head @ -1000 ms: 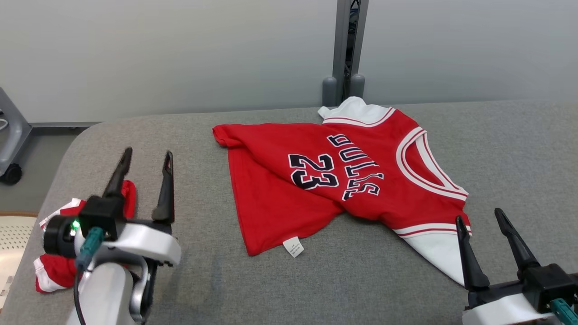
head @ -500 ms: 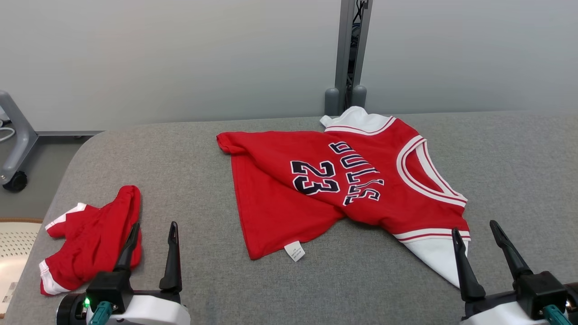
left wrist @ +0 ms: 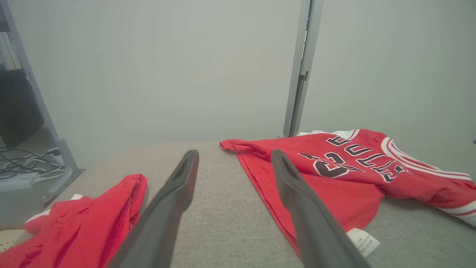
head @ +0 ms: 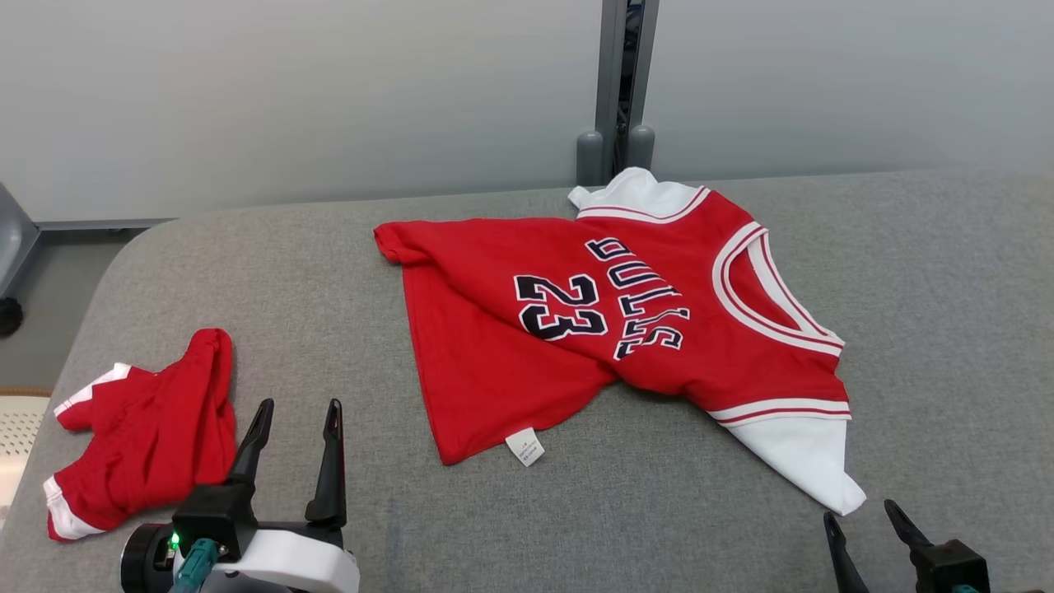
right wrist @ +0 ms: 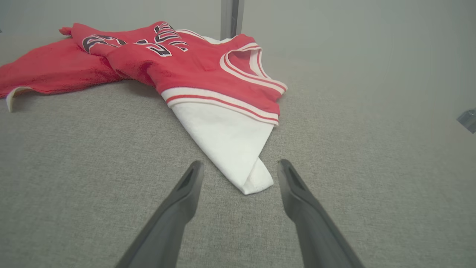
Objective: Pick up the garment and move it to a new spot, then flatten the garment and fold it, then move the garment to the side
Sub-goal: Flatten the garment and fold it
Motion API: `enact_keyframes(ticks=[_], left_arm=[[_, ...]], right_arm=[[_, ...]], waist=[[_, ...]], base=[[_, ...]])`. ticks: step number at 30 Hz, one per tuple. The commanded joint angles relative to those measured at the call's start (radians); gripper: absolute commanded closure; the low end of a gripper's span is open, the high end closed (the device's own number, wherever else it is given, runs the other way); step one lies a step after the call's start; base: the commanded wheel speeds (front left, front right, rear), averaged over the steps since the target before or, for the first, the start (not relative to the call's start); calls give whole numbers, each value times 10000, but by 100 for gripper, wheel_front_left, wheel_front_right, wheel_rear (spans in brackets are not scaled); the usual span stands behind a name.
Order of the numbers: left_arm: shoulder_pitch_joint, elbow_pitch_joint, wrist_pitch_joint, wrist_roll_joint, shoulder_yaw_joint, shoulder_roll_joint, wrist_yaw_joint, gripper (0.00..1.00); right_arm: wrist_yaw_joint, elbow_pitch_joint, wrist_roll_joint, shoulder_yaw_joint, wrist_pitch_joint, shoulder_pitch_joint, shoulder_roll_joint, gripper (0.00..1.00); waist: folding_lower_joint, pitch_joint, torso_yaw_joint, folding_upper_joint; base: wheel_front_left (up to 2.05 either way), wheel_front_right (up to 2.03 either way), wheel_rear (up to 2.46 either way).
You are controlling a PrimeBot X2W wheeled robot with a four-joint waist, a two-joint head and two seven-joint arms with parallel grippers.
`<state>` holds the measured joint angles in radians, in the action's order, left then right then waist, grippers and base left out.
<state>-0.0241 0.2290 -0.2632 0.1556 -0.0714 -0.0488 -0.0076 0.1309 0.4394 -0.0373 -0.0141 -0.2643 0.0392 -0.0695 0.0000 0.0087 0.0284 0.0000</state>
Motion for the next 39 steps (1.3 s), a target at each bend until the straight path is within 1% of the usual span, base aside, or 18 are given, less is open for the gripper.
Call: enact_keyframes(ticks=[1, 10, 19, 20, 21, 22, 23, 27, 31, 32, 33, 36, 39], left_arm=[[-96, 25, -11, -43, 52, -33, -64, 0], [-366, 57, -11, -190, 236, -31, -280, 0], [-564, 85, -11, -244, 300, -35, -280, 0], [-582, 83, -11, -248, 310, -33, -288, 0], [-593, 88, -11, -249, 318, -32, -297, 0], [-594, 106, -11, -249, 337, -33, -303, 0], [-585, 123, -11, -248, 353, -33, -307, 0], [-511, 213, -11, -221, 332, -31, -349, 0], [-430, 258, -11, -173, 264, -33, -310, 0], [-396, 270, -11, -149, 249, -31, -288, 0], [-344, 297, -11, -122, 207, -31, -263, 0], [-240, 347, -11, -76, 106, -30, -243, 0], [-214, 331, -12, 11, 0, -31, -167, 0]], right_arm=[[-3, 305, -119, 79, -9, -220, -148, 0], [-3, 1840, -363, 263, -9, -1148, -346, 0], [-3, 2566, -438, 25, -11, -1700, -316, 0], [-3, 2671, -460, 18, -9, -1742, -310, 4], [-3, 2774, -445, 16, -10, -1768, -303, 23], [-3, 2910, -353, 12, -9, -1778, -280, 58], [-3, 3046, -293, 49, -7, -1816, -264, 100], [-3, 3241, -130, 144, 2, -1875, -274, 100], [-3, 2957, 206, 509, -6, -1850, -144, 100], [-3, 2868, 415, 711, -9, -1811, -88, 100], [-3, 2596, 973, 1185, -9, -1725, -63, 100], [-3, 2016, 1795, 2207, -10, -1616, -46, 100], [-5, 1307, 2508, 3004, -10, -1504, -302, 100]], waist=[[0, 83, -4, 0], [0, 482, 111, 0], [0, 686, 281, 0], [0, 696, 308, 0], [0, 704, 333, 0], [0, 705, 356, 0], [0, 701, 376, 0], [0, 673, 416, 0], [0, 600, 386, 0], [0, 555, 360, 0], [0, 471, 296, 0], [0, 292, 187, 0], [0, 116, 61, 0]], base=[[0, 0, 0], [0, 0, 0], [0, 0, 0], [0, 0, 0], [0, 0, 0], [0, 0, 0], [0, 0, 0], [0, 0, 0], [0, 0, 0], [0, 0, 0], [0, 0, 0], [0, 0, 0], [0, 0, 0]])
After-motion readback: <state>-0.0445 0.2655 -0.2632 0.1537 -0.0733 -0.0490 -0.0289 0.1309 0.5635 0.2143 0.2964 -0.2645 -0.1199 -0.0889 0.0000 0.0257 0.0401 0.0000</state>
